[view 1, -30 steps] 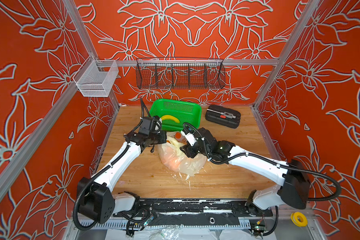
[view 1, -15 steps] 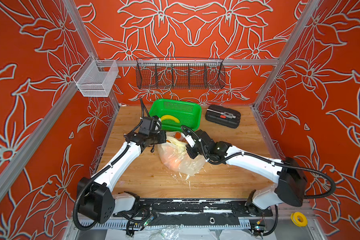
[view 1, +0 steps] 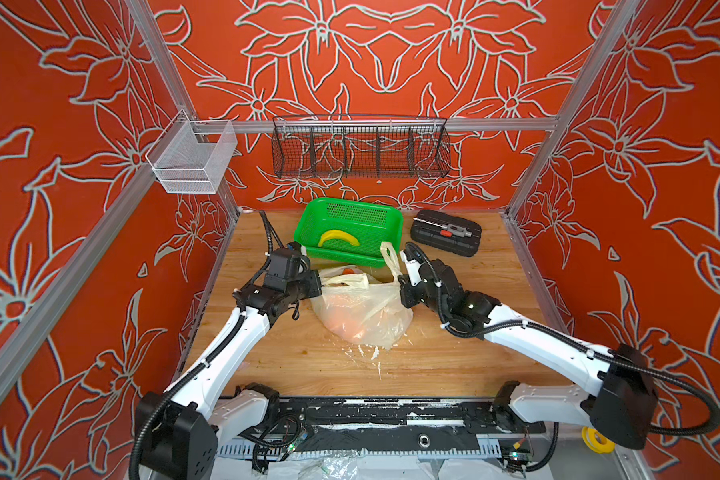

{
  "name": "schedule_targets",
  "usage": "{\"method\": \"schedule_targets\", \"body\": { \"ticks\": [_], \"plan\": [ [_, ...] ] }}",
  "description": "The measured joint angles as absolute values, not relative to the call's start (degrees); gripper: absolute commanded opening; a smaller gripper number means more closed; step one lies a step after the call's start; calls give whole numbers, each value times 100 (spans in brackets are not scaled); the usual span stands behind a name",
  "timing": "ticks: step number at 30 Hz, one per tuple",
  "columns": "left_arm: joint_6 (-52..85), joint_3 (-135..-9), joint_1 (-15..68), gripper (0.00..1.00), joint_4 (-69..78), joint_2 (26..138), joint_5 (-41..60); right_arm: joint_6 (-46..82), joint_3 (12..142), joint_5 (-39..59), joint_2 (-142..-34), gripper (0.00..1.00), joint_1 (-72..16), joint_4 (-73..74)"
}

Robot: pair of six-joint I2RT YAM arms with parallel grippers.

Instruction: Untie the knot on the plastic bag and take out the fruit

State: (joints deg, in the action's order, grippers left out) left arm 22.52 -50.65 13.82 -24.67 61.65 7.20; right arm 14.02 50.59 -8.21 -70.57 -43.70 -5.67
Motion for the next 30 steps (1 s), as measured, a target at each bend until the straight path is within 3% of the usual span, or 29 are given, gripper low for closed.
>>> {"method": "schedule_targets", "body": {
  "ticks": [6, 9, 15, 20, 27, 30],
  "plan": [
    [1413, -4998, 1398, 61, -1898, 5859, 1553, 1372, 5037, -301, -6967, 6, -4316, -482],
    [799, -5140, 1610, 68, -1745, 5874, 1844, 1374, 5037, -193, -6960, 7, -4316, -478],
    [-659, -5330, 2502, 72, -1487, 5876, 2027, 1396, 5037, -10, -6960, 7, -4316, -395],
    [-1564, -5446, 2902, 98, -1490, 6020, 2130, 1398, 5037, 43, -6965, 7, -4316, -403],
    [-2123, -5454, 3218, 100, -1691, 6383, 2049, 1402, 5037, 49, -6969, 7, -4316, -403],
    [-2224, -5457, 3293, 96, -1798, 6619, 1868, 1404, 5037, 47, -6969, 7, -4316, -403]
  ]
}}
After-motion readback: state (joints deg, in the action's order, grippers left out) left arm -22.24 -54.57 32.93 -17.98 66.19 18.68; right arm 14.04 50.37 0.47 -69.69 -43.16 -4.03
